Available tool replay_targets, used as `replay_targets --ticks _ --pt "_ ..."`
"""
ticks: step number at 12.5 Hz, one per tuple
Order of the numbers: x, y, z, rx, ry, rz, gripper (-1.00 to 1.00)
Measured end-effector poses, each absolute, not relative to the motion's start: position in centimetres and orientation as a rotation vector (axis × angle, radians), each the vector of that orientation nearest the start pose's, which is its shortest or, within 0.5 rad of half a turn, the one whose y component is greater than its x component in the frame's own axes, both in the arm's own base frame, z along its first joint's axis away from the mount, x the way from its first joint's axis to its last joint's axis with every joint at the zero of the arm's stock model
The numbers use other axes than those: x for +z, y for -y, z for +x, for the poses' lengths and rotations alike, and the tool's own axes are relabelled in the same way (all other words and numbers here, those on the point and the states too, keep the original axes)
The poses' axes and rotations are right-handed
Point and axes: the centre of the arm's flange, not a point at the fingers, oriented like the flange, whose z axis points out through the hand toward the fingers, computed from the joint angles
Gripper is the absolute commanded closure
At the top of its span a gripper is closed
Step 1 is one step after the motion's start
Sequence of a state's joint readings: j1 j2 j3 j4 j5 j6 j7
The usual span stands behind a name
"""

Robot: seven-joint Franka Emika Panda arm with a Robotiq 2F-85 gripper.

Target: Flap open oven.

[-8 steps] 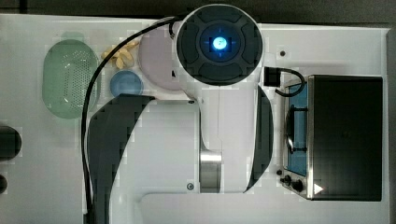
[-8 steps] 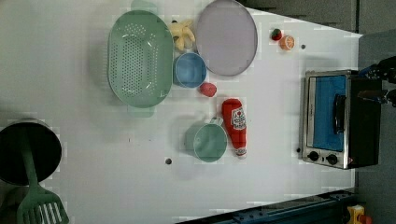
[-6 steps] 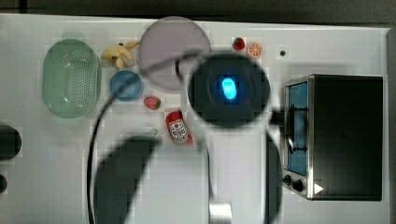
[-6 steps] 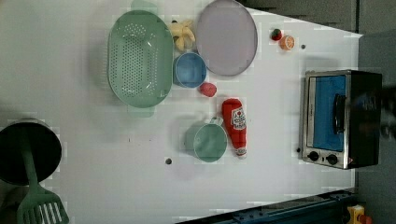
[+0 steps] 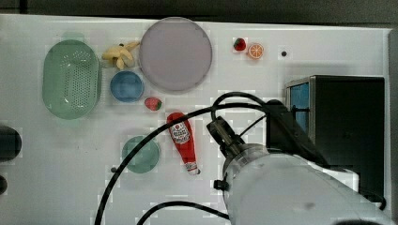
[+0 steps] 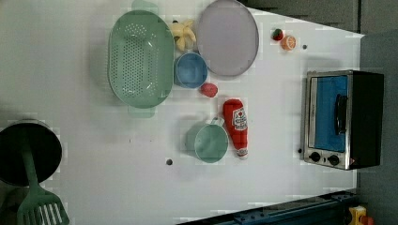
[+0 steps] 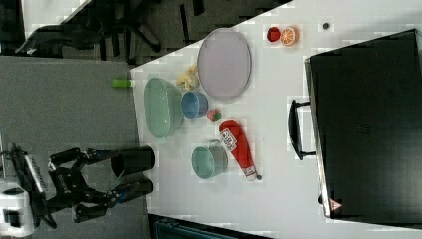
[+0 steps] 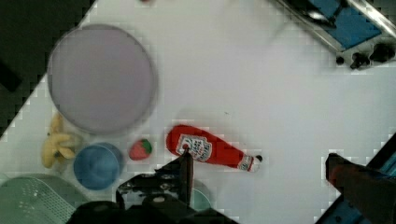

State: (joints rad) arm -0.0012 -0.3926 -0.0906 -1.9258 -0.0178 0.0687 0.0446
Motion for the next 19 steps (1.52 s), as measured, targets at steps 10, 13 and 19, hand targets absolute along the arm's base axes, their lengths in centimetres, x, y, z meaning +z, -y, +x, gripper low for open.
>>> replay_targets --ticks 10,13,19 --pt "58.0 4.0 45.6 0.092 -1.33 -2.863 0.65" --pt "55.3 6.4 44.6 0.165 -1.117 -2.979 0.65" --pt "52.2 15.2 44.2 0.004 -0.545 -3.28 0.65"
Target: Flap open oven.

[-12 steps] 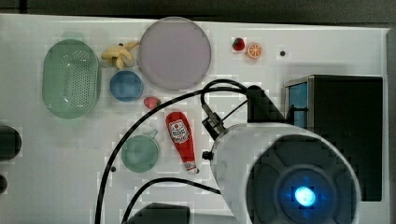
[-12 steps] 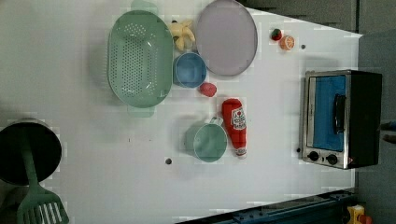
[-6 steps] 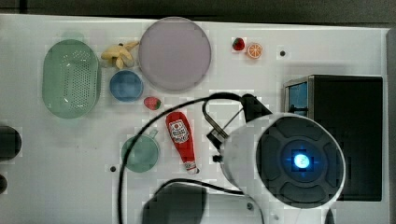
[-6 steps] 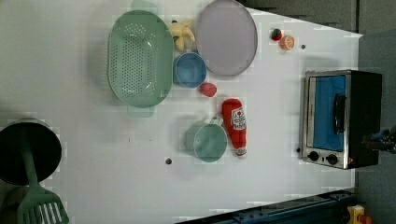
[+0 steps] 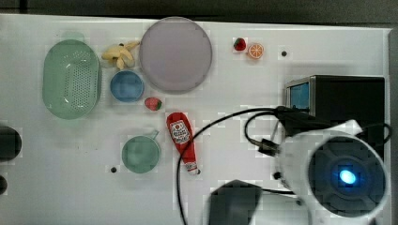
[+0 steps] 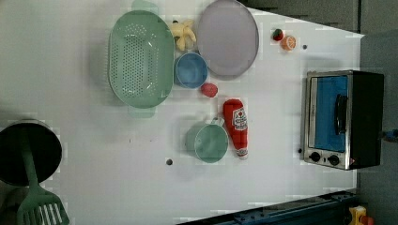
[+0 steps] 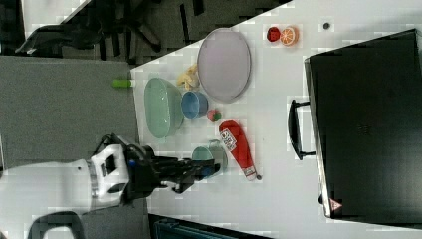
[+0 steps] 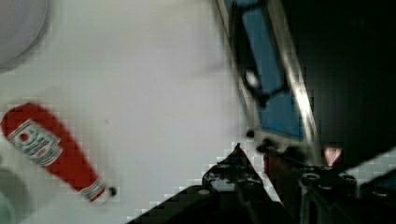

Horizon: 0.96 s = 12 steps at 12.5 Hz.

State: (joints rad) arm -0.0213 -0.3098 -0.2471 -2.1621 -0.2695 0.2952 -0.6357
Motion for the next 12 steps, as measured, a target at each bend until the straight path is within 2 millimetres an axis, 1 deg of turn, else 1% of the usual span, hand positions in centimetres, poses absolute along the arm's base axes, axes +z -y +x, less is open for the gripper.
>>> replay_targets --ticks 3,4,6,7,9,11,12 --pt "50.4 19.9 44.5 -0.138 -0.383 -3.292 0.65" --pt "49.2 21.0 44.4 -0.157 -0.345 -3.295 0.65" --pt "46.3 22.7 44.2 -0.108 -0.31 -3.298 0.65" --pt "45.0 23.4 44.7 -0.106 -0.267 -3.313 0.65" --pt "41.9 24.0 46.1 -0.098 -0.214 -3.335 0.65" --pt "37.8 24.3 46.8 0.008 -0.192 -3.339 0.65" --pt "36.1 24.4 46.9 0.054 -0.174 -3.342 0.65"
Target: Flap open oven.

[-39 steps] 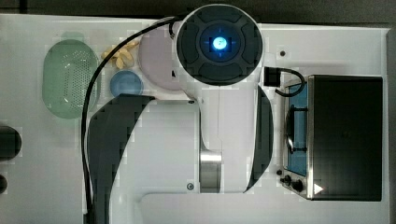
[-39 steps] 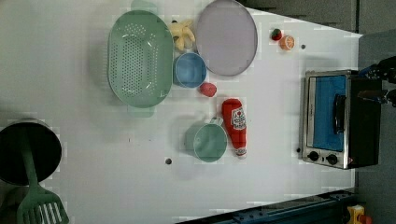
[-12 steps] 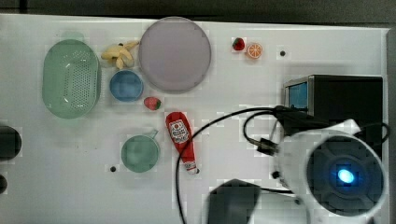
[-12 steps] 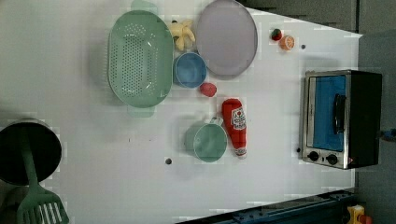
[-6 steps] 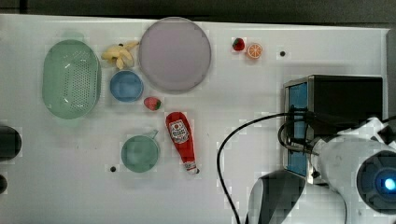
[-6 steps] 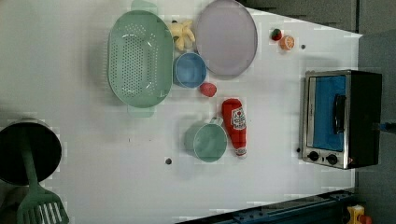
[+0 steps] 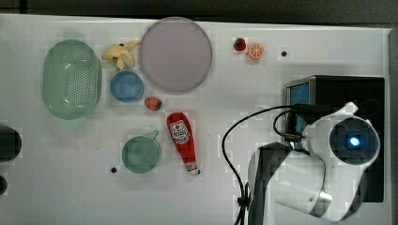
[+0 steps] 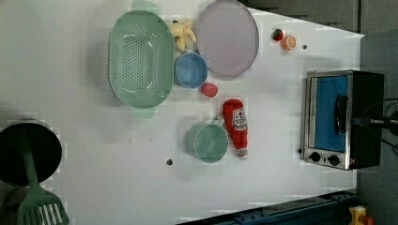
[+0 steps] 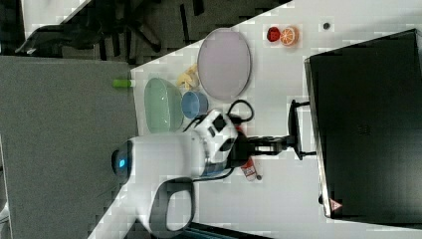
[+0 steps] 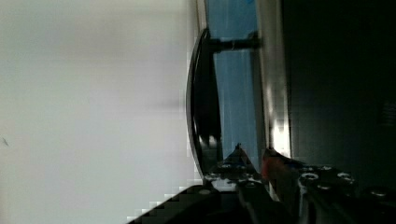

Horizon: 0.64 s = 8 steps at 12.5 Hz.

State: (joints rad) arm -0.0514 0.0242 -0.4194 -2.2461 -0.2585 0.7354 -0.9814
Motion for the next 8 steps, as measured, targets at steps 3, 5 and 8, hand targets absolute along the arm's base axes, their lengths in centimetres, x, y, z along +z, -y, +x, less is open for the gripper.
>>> replay_targets --ticks 3,5,8 --pt "32.8 24.7 47.1 0.115 -0.159 -3.35 0.65" --pt "32.1 24.8 47.4 0.096 -0.149 -3.361 0.65" --pt "31.5 25.2 47.8 0.034 -0.18 -3.355 0.65"
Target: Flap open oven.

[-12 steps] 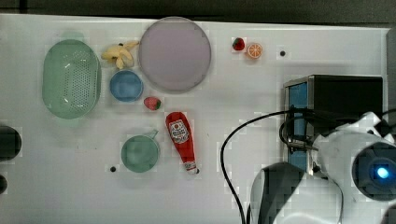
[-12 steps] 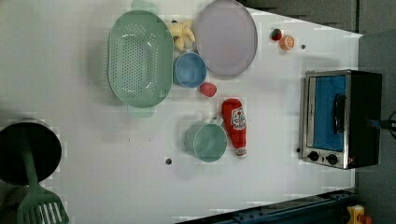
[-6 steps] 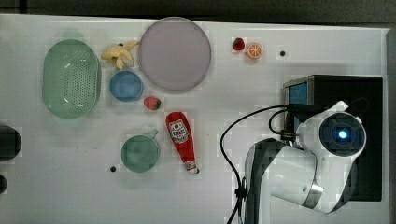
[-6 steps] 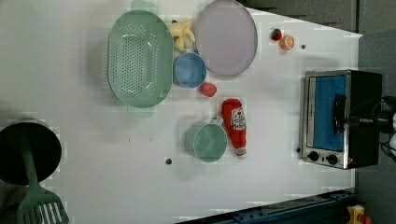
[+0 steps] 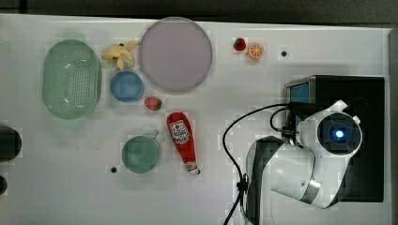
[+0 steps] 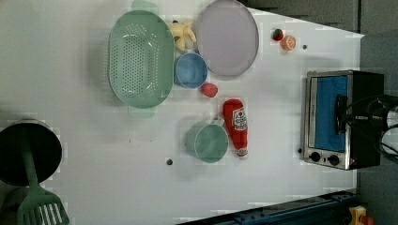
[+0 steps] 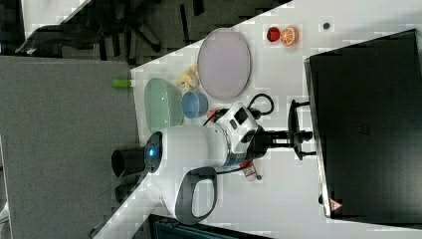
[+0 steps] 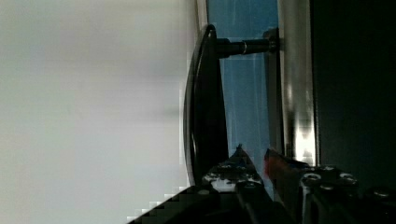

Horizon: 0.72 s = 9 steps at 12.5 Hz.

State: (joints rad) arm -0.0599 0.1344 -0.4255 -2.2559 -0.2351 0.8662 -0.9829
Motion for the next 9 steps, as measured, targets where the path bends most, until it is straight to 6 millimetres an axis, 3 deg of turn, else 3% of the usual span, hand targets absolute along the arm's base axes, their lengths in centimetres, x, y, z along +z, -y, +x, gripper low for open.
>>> replay_targets --ticks 5,9 --pt "31.2 25.0 48.0 0.03 -0.168 -3.358 0.65" --pt "30.7 23.3 48.4 0.071 -0.037 -3.395 0.65"
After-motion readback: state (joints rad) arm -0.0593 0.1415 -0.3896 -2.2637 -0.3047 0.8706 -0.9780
